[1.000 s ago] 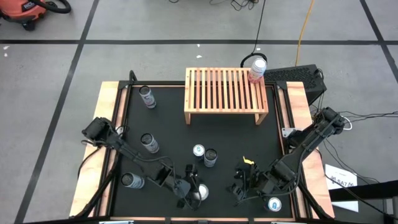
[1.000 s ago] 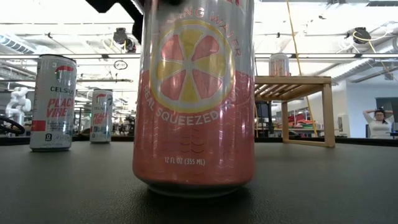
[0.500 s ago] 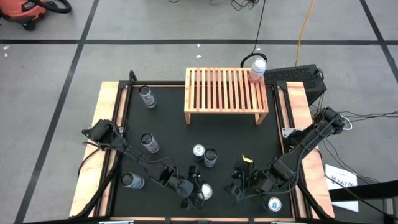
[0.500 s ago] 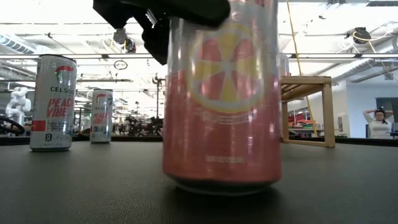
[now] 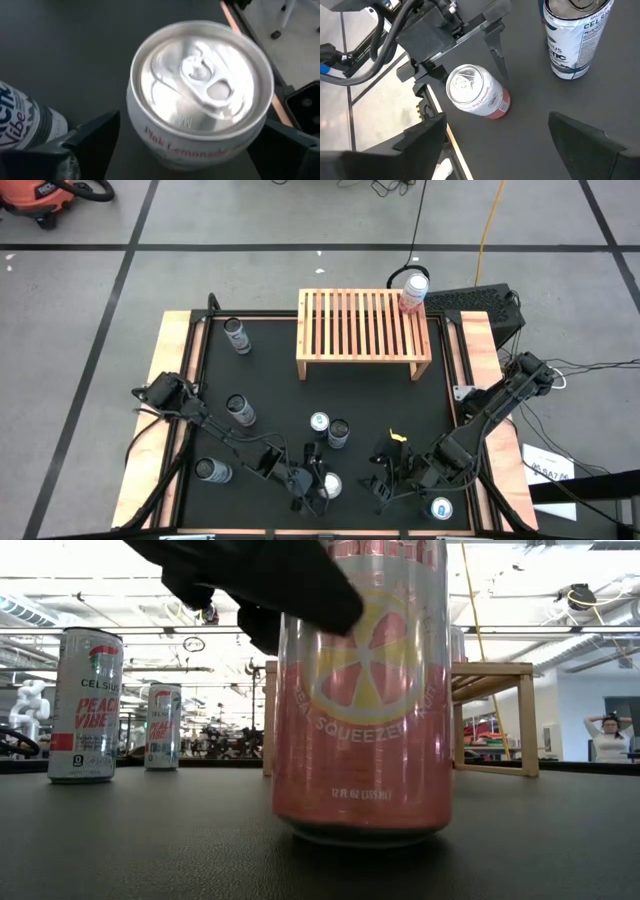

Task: Place canned beverage on shelf
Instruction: Put the pink soda can on the shelf

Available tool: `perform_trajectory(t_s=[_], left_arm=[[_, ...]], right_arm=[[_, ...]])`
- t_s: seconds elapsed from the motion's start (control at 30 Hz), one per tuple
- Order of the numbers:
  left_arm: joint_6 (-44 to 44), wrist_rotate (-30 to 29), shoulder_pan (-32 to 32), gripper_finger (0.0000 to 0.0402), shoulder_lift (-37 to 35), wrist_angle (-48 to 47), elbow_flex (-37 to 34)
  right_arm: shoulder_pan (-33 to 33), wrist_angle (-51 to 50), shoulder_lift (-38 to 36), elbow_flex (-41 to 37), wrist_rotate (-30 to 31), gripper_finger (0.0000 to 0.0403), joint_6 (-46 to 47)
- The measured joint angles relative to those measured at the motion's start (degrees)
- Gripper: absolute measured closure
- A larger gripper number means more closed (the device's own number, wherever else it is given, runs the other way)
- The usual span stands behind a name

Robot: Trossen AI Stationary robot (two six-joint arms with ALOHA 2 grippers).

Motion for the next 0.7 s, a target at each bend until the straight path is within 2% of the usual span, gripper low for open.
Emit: perform_trajectory(t_s=[0.2,0.3,0.4,0.53,0.7], left_arm=[[-0.1,0.0,0.4,0.0018,0.2,0.4,0.0],[0.0,0.1,0.4,0.0022,1.4,2.6,0.0],[0.0,2.3,0.3,0.0022,3.2,5.5,0.1],[-0.1,2.3,0.1,0.0024,5.0,4.8,0.1],[-0.1,0.3,0.1,0.0069,4.9,3.1,0.1]], right_arm=[[0.0,0.0,0.0,0.0,0.2,0.0067,-1.9],[0.0,1.2,0.0,0.0,2.3,0.0067,-4.5],[0.0,4.4,0.4,0.0,4.4,0.0067,-9.3],[0.0,9.2,2.2,0.0,4.2,0.0067,-16.8],[0.0,14.9,6.2,0.0,3.6,0.0067,-26.0]])
